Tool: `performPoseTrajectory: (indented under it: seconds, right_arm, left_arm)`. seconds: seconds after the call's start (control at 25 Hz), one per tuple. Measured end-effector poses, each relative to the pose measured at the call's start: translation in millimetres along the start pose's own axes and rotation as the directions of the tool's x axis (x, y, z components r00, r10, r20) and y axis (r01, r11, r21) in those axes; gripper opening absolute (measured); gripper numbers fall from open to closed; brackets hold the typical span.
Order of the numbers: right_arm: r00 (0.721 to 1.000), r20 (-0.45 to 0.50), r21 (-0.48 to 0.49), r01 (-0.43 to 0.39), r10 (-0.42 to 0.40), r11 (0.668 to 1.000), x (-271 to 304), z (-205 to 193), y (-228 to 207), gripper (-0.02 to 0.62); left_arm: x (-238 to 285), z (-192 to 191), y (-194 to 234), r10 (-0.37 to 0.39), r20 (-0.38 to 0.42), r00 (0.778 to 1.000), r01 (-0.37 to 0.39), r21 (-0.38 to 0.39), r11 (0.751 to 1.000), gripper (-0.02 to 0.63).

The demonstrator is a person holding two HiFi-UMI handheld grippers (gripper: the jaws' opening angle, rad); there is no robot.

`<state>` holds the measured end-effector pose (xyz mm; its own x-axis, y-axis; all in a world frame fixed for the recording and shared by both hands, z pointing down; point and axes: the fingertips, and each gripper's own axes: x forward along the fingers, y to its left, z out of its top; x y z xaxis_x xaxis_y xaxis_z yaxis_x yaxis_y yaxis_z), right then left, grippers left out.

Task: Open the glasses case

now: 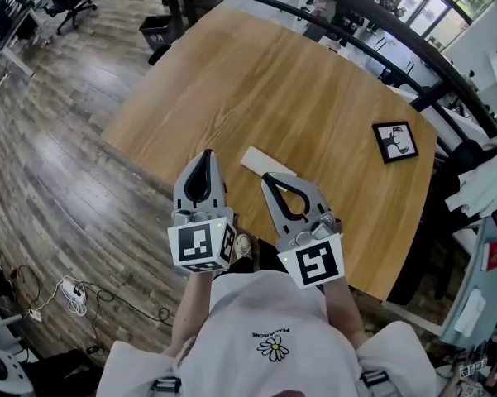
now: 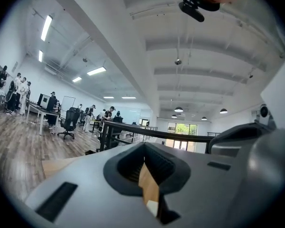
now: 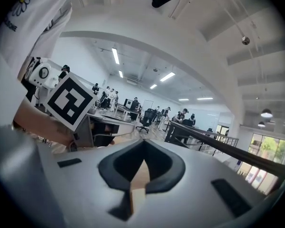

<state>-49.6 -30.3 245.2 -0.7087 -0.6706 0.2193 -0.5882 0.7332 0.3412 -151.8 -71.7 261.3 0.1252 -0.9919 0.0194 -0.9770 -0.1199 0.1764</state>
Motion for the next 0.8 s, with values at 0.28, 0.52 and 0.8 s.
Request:
performPoseTrajectory:
  seconds: [0.28,0.52,0.8]
  right_arm:
    - [0.999,0.037,-0.016,0.002,-0.001,1.000,15.9,-2.4,-21.3,0.006]
    - [0.999,0.011,-0.013,0.045,-0.045,0.999,23.9,-18.8,-45.0,0.007]
    - [0.983,-0.153,-0.007,-0.102,0.099,0.995,30.8,-76.5,-34.7,0.161]
  left_arm:
    - [22.9,-13.0,13.9,0.003,-0.061,0.998,-0.001,0.021,1.000,0.017]
    - [40.5,-52.4,15.3,-0.088,-0.204,0.975,0.087,-0.014,0.996,0.024]
    - [49.8,-139.4,-4.1,-0.320,-0.527,0.787,0.360,-0.029,0.932,0.129]
